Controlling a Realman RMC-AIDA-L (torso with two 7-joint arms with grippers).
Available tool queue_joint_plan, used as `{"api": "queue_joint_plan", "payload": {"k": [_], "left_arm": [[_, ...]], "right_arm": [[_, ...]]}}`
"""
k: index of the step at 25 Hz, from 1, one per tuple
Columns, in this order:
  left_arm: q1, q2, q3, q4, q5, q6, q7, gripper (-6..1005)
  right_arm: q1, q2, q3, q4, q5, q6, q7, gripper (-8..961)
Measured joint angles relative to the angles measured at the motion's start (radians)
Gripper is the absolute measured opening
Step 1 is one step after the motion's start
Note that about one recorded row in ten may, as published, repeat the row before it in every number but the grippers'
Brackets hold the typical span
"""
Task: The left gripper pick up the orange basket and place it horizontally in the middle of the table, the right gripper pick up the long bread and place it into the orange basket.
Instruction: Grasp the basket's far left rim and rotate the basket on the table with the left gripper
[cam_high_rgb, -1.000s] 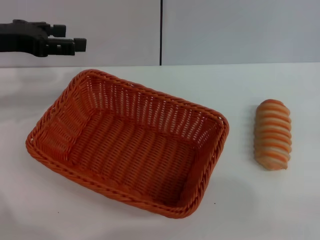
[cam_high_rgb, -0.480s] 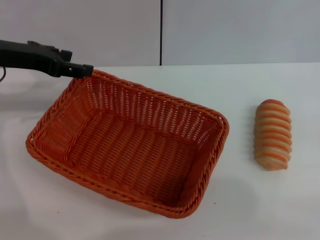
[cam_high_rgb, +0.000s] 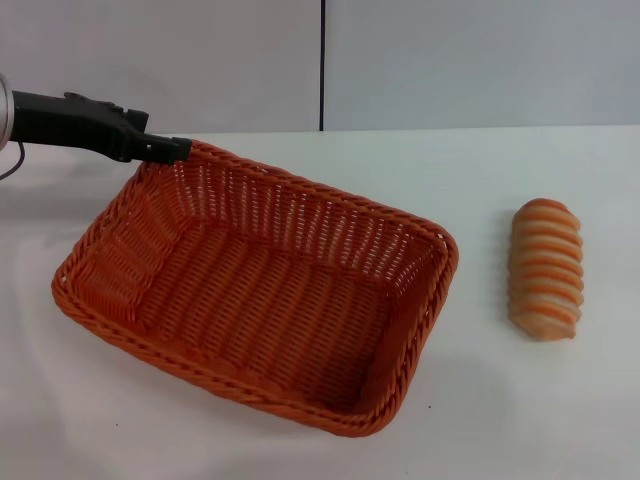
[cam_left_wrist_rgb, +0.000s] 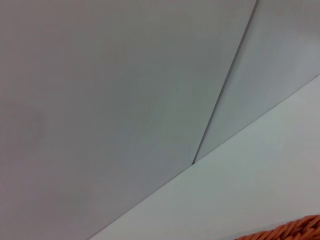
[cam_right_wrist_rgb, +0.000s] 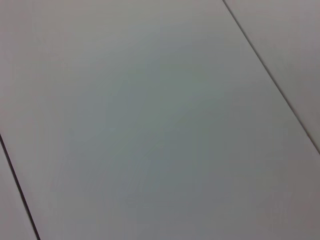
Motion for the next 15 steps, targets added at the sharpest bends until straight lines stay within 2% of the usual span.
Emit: {"api": "queue_joint_plan", "payload": {"k": [8, 15], "left_arm": [[-0.007, 0.000, 0.026, -0.028, 0.022, -0.034, 0.002, 709], [-0.030, -0.022, 0.027, -0.062, 0.103, -0.083, -0.001, 699]], "right_arm": [[0.005, 0.000, 0.000, 0.000, 0.000, 0.006, 0.001, 799], [0.009, 0.000, -0.004, 0.000, -0.001, 0.025, 0.001, 799]]}}
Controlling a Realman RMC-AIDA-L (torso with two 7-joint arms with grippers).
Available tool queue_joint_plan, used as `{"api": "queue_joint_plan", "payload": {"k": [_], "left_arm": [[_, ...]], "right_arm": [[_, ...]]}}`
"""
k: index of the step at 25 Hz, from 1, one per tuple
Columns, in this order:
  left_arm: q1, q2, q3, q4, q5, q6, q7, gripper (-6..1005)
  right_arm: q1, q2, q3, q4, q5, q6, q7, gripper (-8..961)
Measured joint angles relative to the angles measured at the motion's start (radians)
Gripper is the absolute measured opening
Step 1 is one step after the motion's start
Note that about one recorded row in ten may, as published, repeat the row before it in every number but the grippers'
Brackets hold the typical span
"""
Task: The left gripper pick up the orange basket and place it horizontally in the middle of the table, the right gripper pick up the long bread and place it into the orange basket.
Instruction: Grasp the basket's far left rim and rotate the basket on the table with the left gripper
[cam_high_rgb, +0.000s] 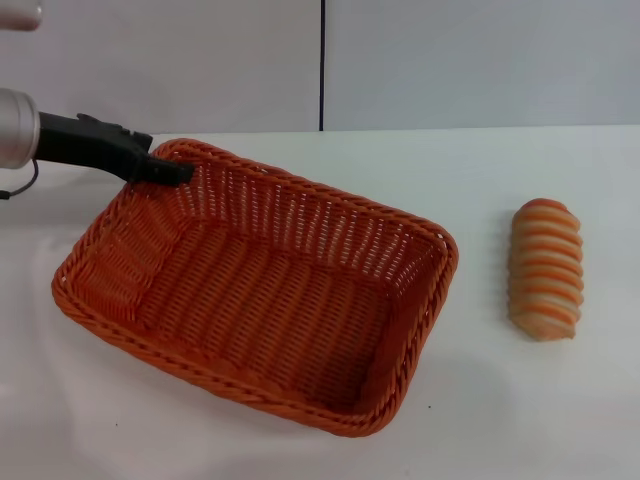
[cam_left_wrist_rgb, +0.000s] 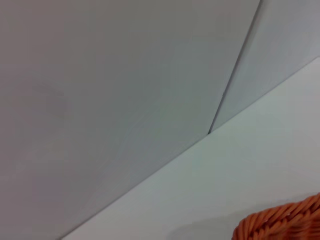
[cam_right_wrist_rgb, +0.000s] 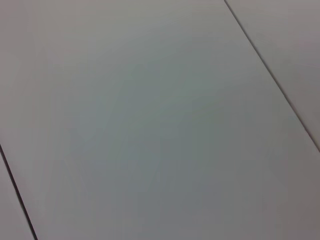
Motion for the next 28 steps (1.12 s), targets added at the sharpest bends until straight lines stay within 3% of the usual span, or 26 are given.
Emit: {"api": "queue_joint_plan", "payload": {"k": [18, 24, 25, 28], "left_arm": [[-0.022, -0.009, 0.000, -0.015, 0.016, -0.028, 0.020, 672], [-0.024, -0.010, 0.000, -0.015, 0.014, -0.026, 0.031, 455], [-0.024, -0.011, 0.000, -0.014, 0.011, -0.027, 0.034, 223], [-0.020, -0.014, -0.001, -0.011, 0.009, -0.029, 0.048, 220]], "right_arm": [[0.002, 0.002, 0.005, 0.000, 0.002, 0.024, 0.000, 799], [-0.002, 0.000, 0.015, 0.000, 0.004, 0.026, 0.000, 799], [-0.002, -0.001, 0.018, 0.000, 0.004, 0.026, 0.000, 799], [-0.003, -0.001, 0.020, 0.000, 0.004, 0.026, 0.000, 799]]}}
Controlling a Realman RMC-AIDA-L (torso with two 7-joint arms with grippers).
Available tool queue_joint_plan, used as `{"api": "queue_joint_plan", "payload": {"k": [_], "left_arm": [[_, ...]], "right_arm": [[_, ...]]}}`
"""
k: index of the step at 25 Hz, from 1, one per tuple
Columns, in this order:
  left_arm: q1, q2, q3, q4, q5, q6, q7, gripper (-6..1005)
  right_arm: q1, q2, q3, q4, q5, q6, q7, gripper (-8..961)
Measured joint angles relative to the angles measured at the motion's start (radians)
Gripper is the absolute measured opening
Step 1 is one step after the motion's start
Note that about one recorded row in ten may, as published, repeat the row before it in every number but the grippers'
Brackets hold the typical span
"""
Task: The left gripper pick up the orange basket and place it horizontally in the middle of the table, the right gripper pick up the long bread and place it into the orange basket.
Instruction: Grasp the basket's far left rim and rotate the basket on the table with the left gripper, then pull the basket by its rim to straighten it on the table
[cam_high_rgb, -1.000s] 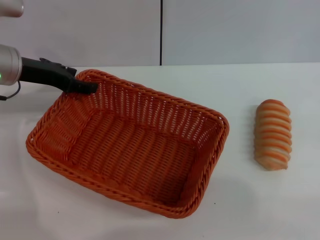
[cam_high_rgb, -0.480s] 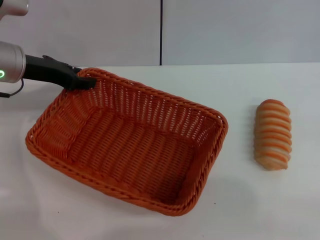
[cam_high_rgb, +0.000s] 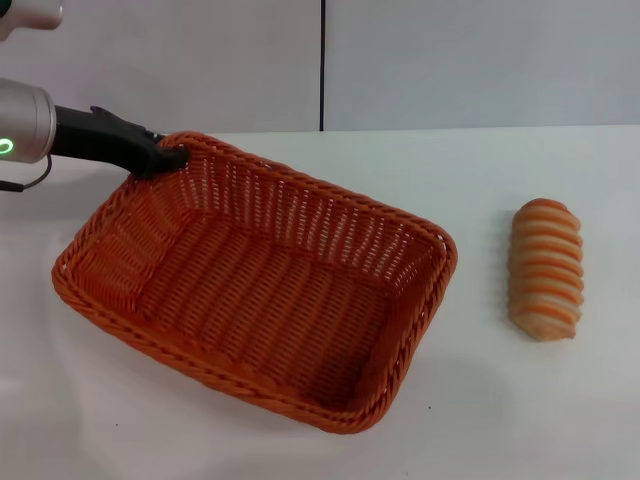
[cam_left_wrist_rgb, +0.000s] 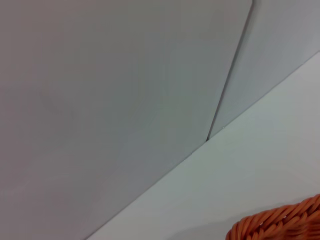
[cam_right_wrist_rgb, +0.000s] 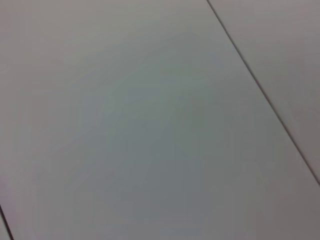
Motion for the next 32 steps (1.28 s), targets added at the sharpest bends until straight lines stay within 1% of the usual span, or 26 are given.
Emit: {"api": "queue_joint_plan", "payload": {"k": [6, 11, 12, 14, 16, 17, 19, 21, 22, 23, 28, 29, 30, 32], "left_arm": [[0.016, -0.004, -0.015, 0.008, -0.028, -0.005, 0.011, 215], [0.045, -0.001, -0.024, 0.012, -0.105, -0.010, 0.022, 214], [0.059, -0.001, -0.024, 0.025, -0.141, -0.006, 0.027, 213], [0.064, -0.001, -0.024, 0.030, -0.155, -0.004, 0.026, 213], [0.073, -0.001, -0.025, 0.035, -0.186, -0.001, 0.007, 213], [0.078, 0.004, -0.025, 0.037, -0.216, 0.010, -0.017, 213], [0.080, 0.006, -0.025, 0.037, -0.227, 0.016, -0.027, 212], [0.084, 0.012, -0.026, 0.040, -0.246, 0.035, -0.063, 209], [0.087, 0.014, -0.027, 0.054, -0.252, 0.046, -0.117, 206], [0.087, 0.014, -0.027, 0.054, -0.252, 0.046, -0.117, 203], [0.115, -0.003, -0.049, 0.144, -0.271, 0.069, -0.284, 197], [0.115, -0.003, -0.049, 0.144, -0.271, 0.069, -0.284, 198], [0.129, -0.004, -0.051, 0.168, -0.292, 0.074, -0.347, 198], [0.145, -0.003, -0.060, 0.179, -0.314, 0.074, -0.423, 198]], "right_arm": [[-0.003, -0.002, 0.013, -0.001, 0.000, 0.000, 0.000, 798], [-0.003, -0.003, 0.013, 0.000, 0.000, 0.003, -0.002, 798], [-0.002, -0.003, 0.013, 0.000, 0.000, 0.006, -0.004, 798], [-0.001, -0.004, 0.013, 0.000, 0.000, 0.008, -0.004, 798], [0.001, -0.004, 0.013, 0.000, 0.000, 0.009, -0.005, 798], [0.003, -0.004, 0.013, 0.000, 0.000, 0.009, -0.006, 798], [0.003, -0.004, 0.013, 0.000, 0.000, 0.009, -0.006, 798], [0.004, -0.004, 0.013, 0.000, 0.000, 0.009, -0.007, 798], [0.005, -0.004, 0.013, 0.000, 0.000, 0.009, -0.007, 798], [0.005, -0.004, 0.013, 0.000, 0.000, 0.009, -0.007, 798], [0.005, -0.003, 0.012, 0.000, -0.001, 0.009, -0.007, 797], [0.005, -0.003, 0.012, 0.000, -0.001, 0.009, -0.007, 797], [0.006, -0.003, 0.012, 0.000, -0.001, 0.009, -0.007, 797], [0.006, -0.004, 0.011, 0.000, -0.001, 0.009, -0.008, 797]]}}
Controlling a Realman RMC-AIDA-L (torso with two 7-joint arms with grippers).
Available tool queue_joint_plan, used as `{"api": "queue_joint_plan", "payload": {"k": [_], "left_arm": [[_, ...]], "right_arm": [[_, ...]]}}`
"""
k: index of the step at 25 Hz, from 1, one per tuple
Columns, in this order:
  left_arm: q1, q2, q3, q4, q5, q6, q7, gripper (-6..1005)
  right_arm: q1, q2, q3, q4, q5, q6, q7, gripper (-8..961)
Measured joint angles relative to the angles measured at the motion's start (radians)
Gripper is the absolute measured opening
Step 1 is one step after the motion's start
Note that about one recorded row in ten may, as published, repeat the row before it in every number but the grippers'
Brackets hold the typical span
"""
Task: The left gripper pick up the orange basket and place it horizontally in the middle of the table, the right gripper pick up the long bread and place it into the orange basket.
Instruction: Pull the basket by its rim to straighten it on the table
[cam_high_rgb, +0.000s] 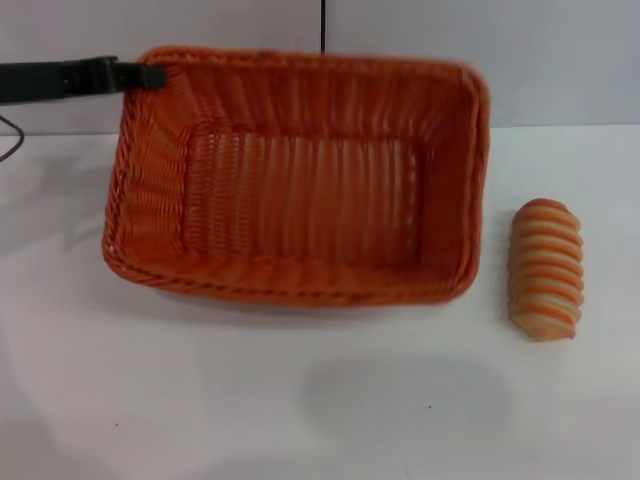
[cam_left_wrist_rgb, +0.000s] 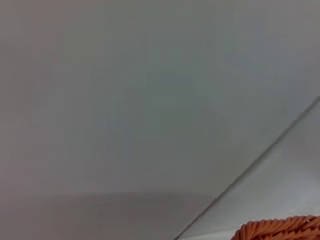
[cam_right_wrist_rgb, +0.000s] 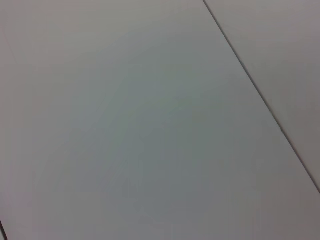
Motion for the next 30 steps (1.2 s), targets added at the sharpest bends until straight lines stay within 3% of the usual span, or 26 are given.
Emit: {"api": "queue_joint_plan", "payload": {"k": [9, 22, 30], "left_arm": [[0.055, -0.004, 0.009, 0.013, -0.009, 0.012, -0.094, 201], [0.145, -0.010, 0.059, -0.054, -0.083, 0.009, -0.076, 207], [0.136, 0.001, 0.049, -0.155, -0.106, 0.013, -0.004, 210]], "right_arm": [[0.000, -0.002, 0.000, -0.003, 0.000, 0.000, 0.000, 797], [0.019, -0.008, -0.011, -0.004, -0.008, 0.023, 0.000, 797], [0.035, -0.009, -0.012, -0.005, -0.012, 0.025, 0.000, 798]]}}
